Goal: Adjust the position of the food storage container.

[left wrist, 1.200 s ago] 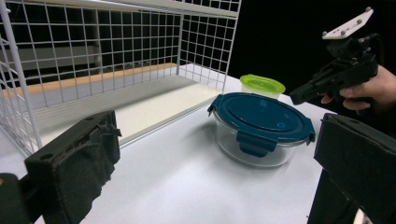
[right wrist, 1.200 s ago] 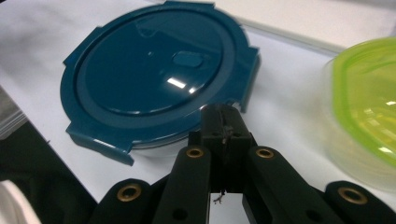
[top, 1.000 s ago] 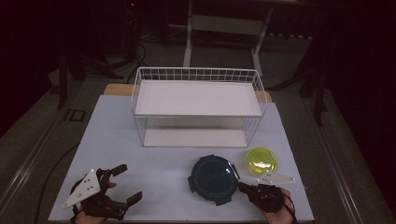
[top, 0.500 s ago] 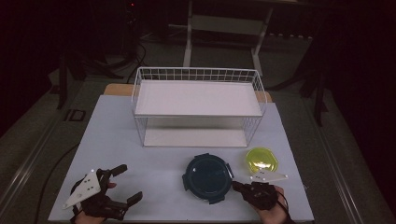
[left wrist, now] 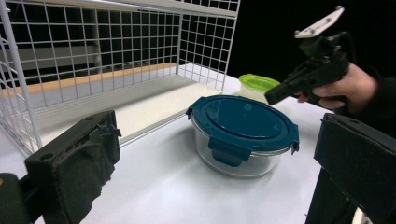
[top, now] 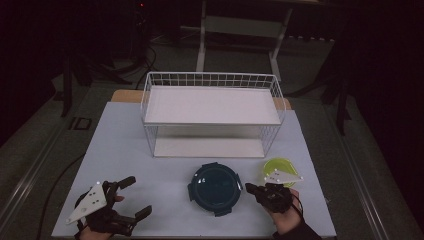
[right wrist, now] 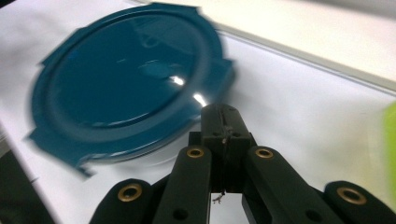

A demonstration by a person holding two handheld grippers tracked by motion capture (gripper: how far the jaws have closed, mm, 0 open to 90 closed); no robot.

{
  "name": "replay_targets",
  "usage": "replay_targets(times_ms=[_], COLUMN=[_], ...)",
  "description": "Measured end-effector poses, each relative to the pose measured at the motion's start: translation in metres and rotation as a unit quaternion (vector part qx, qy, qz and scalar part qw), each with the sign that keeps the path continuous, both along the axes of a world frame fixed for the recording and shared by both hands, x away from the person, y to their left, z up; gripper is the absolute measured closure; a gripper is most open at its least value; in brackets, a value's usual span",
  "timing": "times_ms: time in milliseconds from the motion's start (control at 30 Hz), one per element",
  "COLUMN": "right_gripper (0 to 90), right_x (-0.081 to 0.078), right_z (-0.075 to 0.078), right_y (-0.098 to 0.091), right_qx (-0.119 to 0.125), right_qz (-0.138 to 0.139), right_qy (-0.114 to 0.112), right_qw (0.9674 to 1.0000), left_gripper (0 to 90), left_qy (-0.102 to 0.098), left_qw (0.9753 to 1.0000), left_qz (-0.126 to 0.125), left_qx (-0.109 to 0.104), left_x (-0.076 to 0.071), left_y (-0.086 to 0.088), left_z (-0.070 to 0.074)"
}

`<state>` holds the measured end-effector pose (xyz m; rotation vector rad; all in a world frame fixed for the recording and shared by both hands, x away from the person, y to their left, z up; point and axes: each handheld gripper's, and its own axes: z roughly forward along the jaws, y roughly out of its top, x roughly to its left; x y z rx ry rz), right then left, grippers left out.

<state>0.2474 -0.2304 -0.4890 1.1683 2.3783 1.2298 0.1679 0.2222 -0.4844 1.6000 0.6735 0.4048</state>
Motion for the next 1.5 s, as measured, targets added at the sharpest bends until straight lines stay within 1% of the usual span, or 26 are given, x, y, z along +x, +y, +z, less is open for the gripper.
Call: replay_targets(times_ms=[33, 67, 100, 133, 233, 333, 367, 433, 500, 667, 800, 867, 1100, 1233, 1300, 1367, 1500], right_gripper=[90.0, 90.0, 90.0, 90.0, 90.0, 90.0, 90.0, 90.0, 90.0, 90.0, 90.0, 90.0, 90.0, 90.0, 90.0, 90.0, 90.0], right_x=[0.007, 0.007, 0.011, 0.011, 0.017, 0.017, 0.018, 0.015, 0.014, 0.018, 0.017, 0.018, 0.016, 0.016, 0.016, 0.015, 0.014], right_z=[-0.003, -0.003, -0.004, -0.004, -0.005, -0.006, -0.007, -0.006, -0.008, -0.008, -0.009, -0.009, -0.009, -0.009, -0.009, -0.008, -0.007], right_y=[0.001, 0.001, 0.005, 0.005, 0.013, 0.014, 0.013, 0.017, 0.021, 0.033, 0.044, 0.05, 0.068, 0.082, 0.088, 0.094, 0.103], right_qx=[0.006, 0.006, 0.012, 0.012, 0.0, -0.002, 0.014, 0.002, 0.011, 0.013, 0.017, 0.017, 0.024, 0.023, 0.026, 0.024, 0.027], right_qz=[-0.006, -0.006, -0.005, -0.005, -0.001, -0.002, -0.011, -0.006, 0.003, 0.01, 0.026, 0.032, 0.056, 0.067, 0.077, 0.085, 0.096], right_qy=[0.009, 0.009, 0.015, 0.015, 0.01, 0.01, 0.027, 0.019, 0.027, 0.031, 0.035, 0.037, 0.047, 0.045, 0.047, 0.044, 0.047], right_qw=[0.9999, 0.9999, 0.9998, 0.9998, 1.0, 0.9999, 0.9995, 0.9998, 0.9996, 0.9994, 0.9989, 0.9987, 0.997, 0.9964, 0.9956, 0.9951, 0.9939], left_gripper=[0.0, 0.0, 0.0, 0.0, 0.0, 0.0, 0.0, 0.0, 0.0, 0.0, 0.0, 0.0, 0.0, 0.0, 0.0, 0.0, 0.0], left_qy=[-0.001, -0.001, -0.001, -0.001, 0.001, 0.0, 0.001, 0.003, 0.003, 0.002, 0.005, 0.006, 0.01, 0.013, 0.013, 0.015, 0.018], left_qw=[1.0, 1.0, 1.0, 1.0, 1.0, 1.0, 1.0, 1.0, 1.0, 1.0, 1.0, 1.0, 0.9999, 0.9999, 0.9998, 0.9998, 0.9997], left_qz=[0.003, 0.003, 0.004, 0.003, 0.004, 0.002, 0.002, 0.001, 0.0, 0.0, -0.003, -0.004, -0.007, -0.01, -0.011, -0.013, -0.015], left_qx=[0.002, 0.002, 0.001, 0.001, 0.0, 0.001, 0.001, 0.002, 0.003, 0.004, 0.002, 0.004, 0.002, 0.005, 0.006, 0.007, 0.009], left_x=[0.0, 0.0, 0.0, 0.0, 0.0, 0.0, 0.0, 0.001, 0.001, 0.0, 0.0, 0.0, 0.0, 0.0, 0.0, 0.001, 0.001], left_y=[0.0, 0.0, 0.0, 0.0, 0.001, 0.001, 0.0, 0.0, -0.001, -0.001, -0.001, -0.001, -0.001, -0.001, -0.002, -0.002, -0.003], left_z=[0.0, 0.0, 0.0, 0.0, 0.0, 0.0, 0.0, -0.001, -0.001, 0.0, -0.001, 0.0, 0.0, 0.0, 0.0, -0.001, -0.001])
